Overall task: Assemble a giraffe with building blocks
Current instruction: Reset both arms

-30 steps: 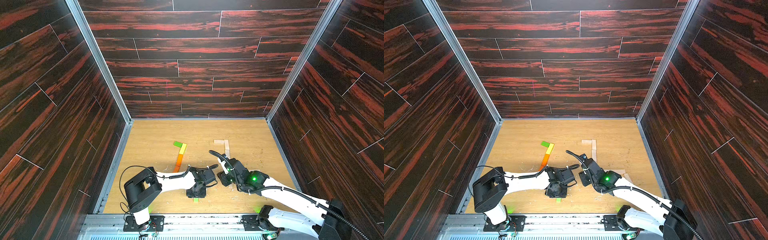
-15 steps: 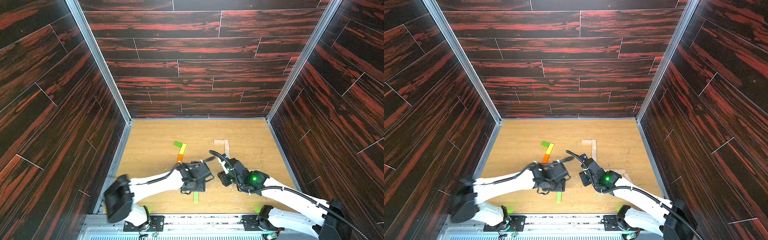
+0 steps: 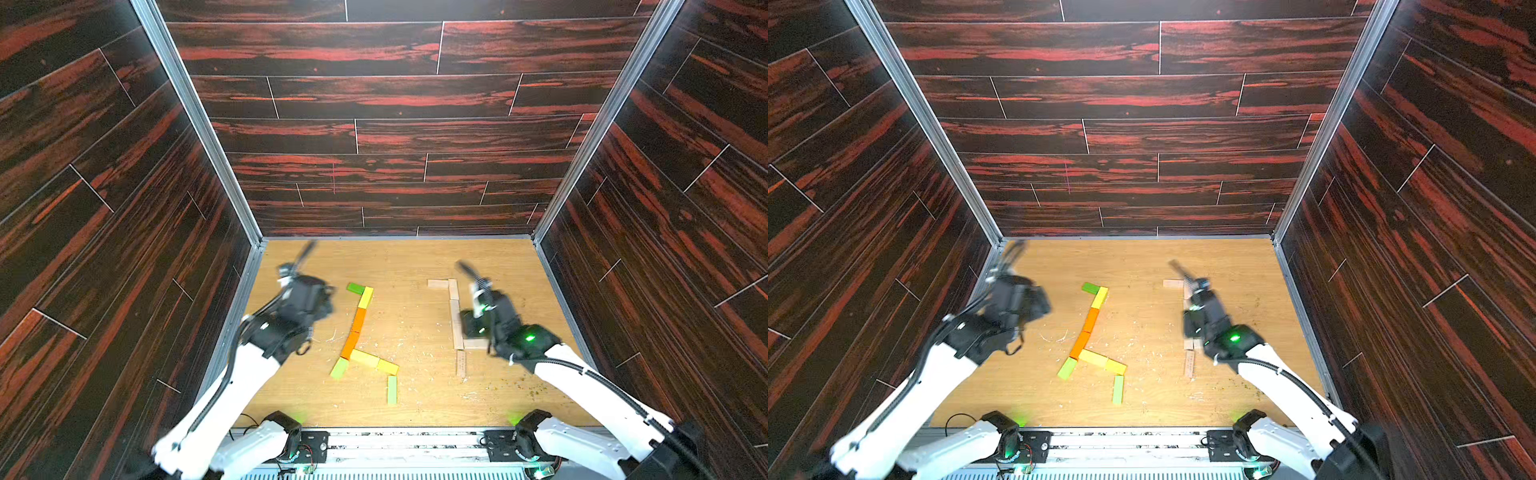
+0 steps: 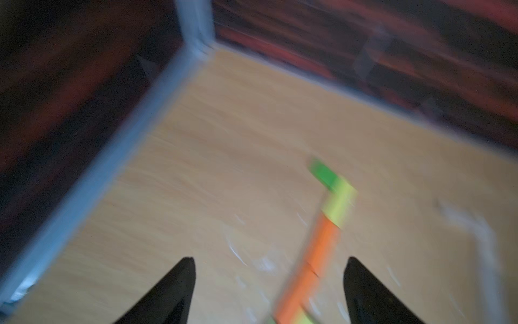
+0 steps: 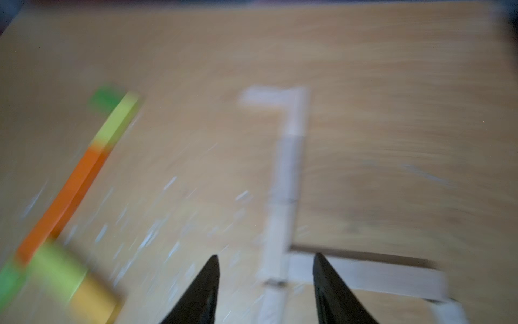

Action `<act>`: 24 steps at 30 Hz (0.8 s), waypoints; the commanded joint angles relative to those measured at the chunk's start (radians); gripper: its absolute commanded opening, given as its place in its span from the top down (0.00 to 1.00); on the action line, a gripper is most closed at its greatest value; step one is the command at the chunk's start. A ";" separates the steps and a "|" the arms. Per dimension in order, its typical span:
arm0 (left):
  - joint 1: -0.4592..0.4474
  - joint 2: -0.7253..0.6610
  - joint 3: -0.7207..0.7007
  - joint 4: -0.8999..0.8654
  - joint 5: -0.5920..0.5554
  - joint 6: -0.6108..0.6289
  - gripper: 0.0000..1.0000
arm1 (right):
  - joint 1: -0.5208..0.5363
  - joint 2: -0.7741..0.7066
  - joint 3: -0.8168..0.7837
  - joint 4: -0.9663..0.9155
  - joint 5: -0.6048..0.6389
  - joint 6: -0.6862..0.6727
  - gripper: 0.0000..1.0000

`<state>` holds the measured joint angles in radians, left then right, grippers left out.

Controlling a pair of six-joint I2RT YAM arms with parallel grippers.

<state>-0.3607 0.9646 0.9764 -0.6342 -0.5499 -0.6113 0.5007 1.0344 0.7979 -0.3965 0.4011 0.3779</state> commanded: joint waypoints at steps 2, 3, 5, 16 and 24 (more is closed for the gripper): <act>0.134 -0.079 -0.191 0.278 -0.211 0.032 0.14 | -0.140 -0.100 -0.118 0.249 0.127 0.009 0.44; 0.160 -0.096 -0.238 0.323 -0.243 0.028 0.14 | -0.154 -0.112 -0.151 0.314 0.163 -0.017 0.43; 0.206 -0.128 -0.328 0.399 -0.293 0.012 0.14 | -0.180 -0.122 -0.227 0.496 0.284 -0.127 0.38; 0.284 -0.088 -0.588 0.660 -0.470 0.115 0.03 | -0.343 0.064 -0.476 1.051 0.366 -0.311 0.28; 0.303 -0.015 -0.697 0.874 -0.456 0.176 0.00 | -0.353 0.209 -0.634 1.439 0.264 -0.364 0.23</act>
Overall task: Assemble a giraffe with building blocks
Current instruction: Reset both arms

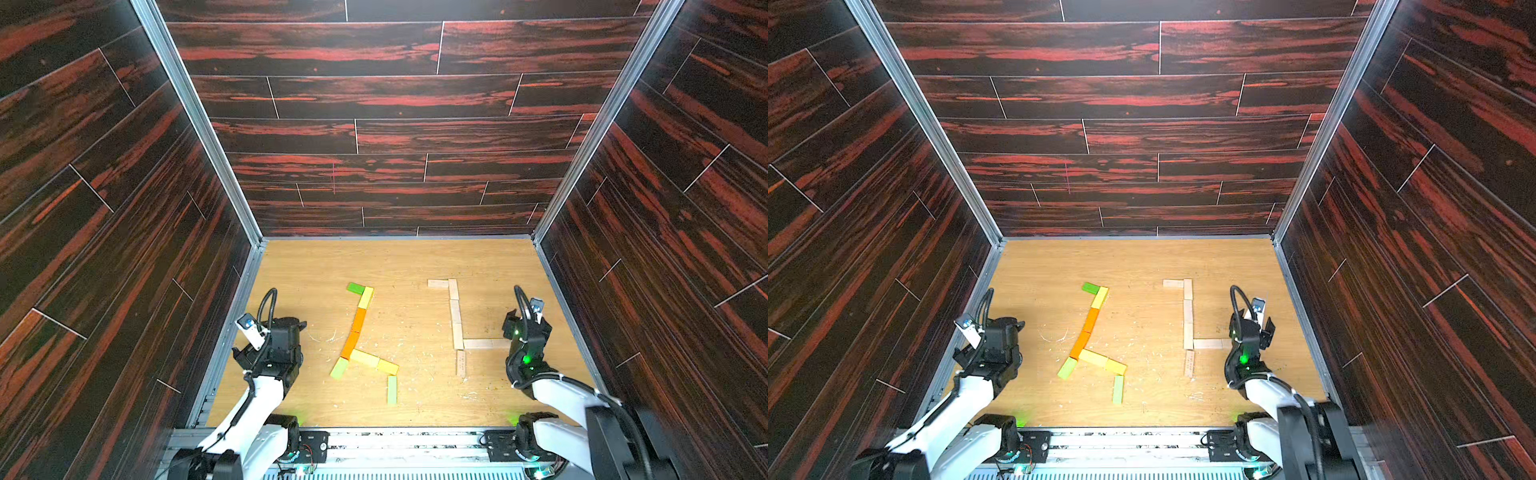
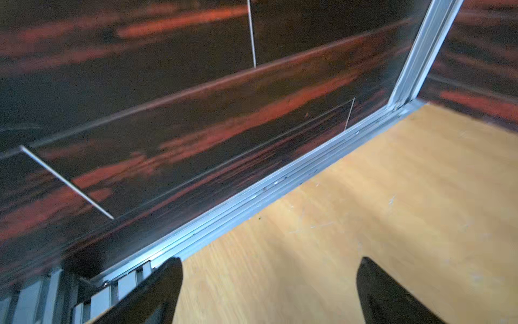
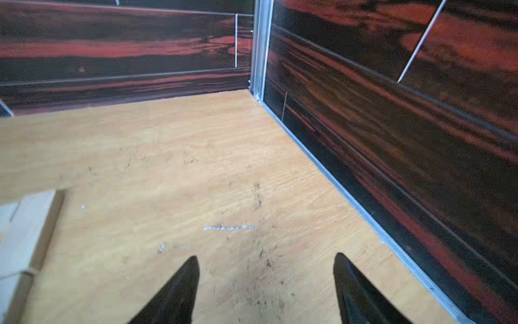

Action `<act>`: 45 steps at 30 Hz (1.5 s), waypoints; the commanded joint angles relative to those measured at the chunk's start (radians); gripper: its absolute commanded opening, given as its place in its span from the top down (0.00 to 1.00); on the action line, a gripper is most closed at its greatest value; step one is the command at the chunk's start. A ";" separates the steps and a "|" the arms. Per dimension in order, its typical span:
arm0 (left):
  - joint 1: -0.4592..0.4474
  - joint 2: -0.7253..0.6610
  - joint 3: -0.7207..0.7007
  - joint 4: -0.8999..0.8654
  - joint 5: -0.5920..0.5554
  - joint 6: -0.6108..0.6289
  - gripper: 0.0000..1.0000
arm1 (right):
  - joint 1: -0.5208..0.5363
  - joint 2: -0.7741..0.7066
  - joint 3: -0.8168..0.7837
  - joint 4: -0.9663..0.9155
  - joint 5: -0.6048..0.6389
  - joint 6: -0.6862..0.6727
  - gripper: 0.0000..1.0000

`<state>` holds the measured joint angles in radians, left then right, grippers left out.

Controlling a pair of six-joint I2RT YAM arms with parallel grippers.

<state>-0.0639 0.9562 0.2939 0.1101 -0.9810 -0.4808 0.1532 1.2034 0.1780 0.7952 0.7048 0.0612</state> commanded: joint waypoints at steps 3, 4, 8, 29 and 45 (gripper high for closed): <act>0.026 0.002 -0.054 0.276 0.019 0.127 0.00 | -0.029 0.114 -0.020 0.395 -0.100 -0.049 0.22; 0.040 0.011 -0.057 0.296 0.048 0.139 0.00 | -0.031 0.149 -0.014 0.433 -0.116 -0.059 0.22; 0.096 0.069 -0.058 0.395 0.193 0.158 0.00 | -0.037 0.288 0.025 0.557 -0.173 -0.100 0.21; 0.108 0.595 0.073 0.829 0.624 0.324 0.02 | -0.174 0.374 0.102 0.435 -0.402 0.012 0.01; 0.098 0.571 0.100 0.743 0.620 0.323 0.00 | -0.174 0.371 0.104 0.426 -0.403 0.013 0.01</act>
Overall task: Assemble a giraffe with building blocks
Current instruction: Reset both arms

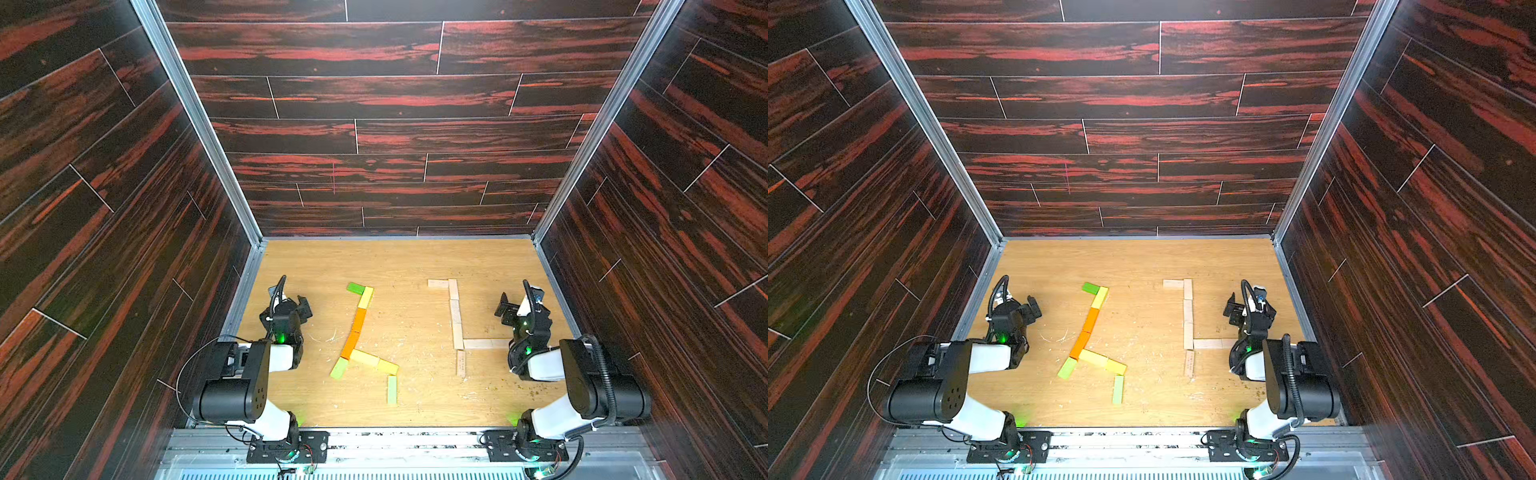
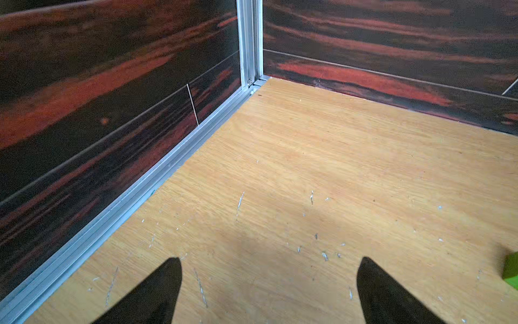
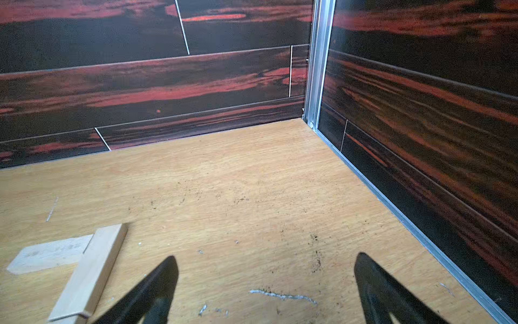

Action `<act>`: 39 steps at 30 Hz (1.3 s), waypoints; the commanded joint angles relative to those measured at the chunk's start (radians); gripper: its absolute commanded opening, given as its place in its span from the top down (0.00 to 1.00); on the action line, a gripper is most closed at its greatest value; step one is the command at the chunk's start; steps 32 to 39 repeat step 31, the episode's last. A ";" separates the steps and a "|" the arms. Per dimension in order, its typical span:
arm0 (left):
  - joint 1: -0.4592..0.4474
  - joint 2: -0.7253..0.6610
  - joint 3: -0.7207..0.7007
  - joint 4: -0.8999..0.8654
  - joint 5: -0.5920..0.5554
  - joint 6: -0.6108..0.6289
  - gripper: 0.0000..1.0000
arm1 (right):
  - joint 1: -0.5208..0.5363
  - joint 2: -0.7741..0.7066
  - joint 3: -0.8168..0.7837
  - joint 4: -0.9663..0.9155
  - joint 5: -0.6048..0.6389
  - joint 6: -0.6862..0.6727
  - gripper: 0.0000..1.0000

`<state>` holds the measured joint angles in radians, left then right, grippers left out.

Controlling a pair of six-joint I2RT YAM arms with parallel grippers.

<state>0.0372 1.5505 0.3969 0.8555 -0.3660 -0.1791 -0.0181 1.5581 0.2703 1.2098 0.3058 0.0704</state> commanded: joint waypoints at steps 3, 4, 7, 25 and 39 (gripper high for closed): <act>-0.004 -0.023 -0.002 -0.003 0.004 0.021 0.00 | -0.002 0.019 0.012 0.011 -0.004 0.003 0.01; -0.005 -0.024 -0.002 -0.003 0.005 0.021 0.00 | -0.002 0.018 0.013 0.011 -0.004 0.005 0.01; -0.004 -0.023 -0.002 -0.004 0.004 0.021 0.00 | -0.003 0.018 0.013 0.011 -0.004 0.004 0.01; -0.005 -0.023 0.001 -0.007 0.004 0.022 0.00 | -0.003 0.018 0.012 0.011 -0.003 0.004 0.01; -0.005 -0.023 0.002 -0.011 0.002 0.025 0.00 | -0.003 0.017 0.012 0.011 -0.003 0.004 0.02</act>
